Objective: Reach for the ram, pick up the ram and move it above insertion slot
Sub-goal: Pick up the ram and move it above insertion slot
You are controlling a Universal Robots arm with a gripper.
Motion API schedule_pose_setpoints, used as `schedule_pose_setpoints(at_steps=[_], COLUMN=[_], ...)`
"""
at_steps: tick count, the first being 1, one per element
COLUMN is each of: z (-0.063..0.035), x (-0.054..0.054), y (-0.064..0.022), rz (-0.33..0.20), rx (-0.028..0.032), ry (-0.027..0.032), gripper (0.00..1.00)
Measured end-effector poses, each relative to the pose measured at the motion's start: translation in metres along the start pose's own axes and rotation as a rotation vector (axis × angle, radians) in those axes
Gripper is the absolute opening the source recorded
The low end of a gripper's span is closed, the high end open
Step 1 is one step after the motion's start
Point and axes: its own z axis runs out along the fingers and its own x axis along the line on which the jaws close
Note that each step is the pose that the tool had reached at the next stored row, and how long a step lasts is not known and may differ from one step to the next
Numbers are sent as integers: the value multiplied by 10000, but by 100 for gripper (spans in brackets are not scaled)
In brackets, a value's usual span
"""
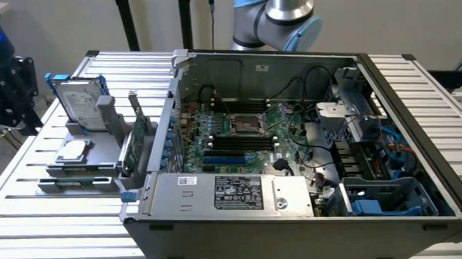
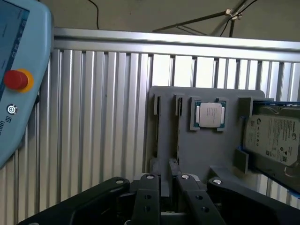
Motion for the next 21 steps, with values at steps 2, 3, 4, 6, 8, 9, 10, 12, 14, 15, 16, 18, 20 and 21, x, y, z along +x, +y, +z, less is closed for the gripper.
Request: schedule_pose_setpoints(at_steps=[2, 3, 4, 6, 8, 9, 10, 12, 14, 15, 16, 18, 20, 21], z=[1, 3, 8, 30, 65, 82, 100, 137, 173, 190, 209, 244, 281, 298], x=[-10, -17, -23, -30, -34, -34, -34, -34, -33, -32, -32, -31, -31, -30], y=[-1, -3, -5, -12, -21, -26, -32, -44, -55, -61, -68, -81, -95, -101], rz=[-24, -48, -73, -128, -189, -222, -252, -296, -314, -319, -321, -323, -324, -325], rx=[-1, 0, 1, 8, 27, 29, 31, 34, 34, 35, 36, 36, 37, 37], ry=[2, 1, 2, 5, 7, 10, 11, 12, 13, 13, 12, 13, 13, 13], gripper=[30, 36, 42, 48, 48, 48, 48, 48, 48, 48, 48, 48, 48, 48])
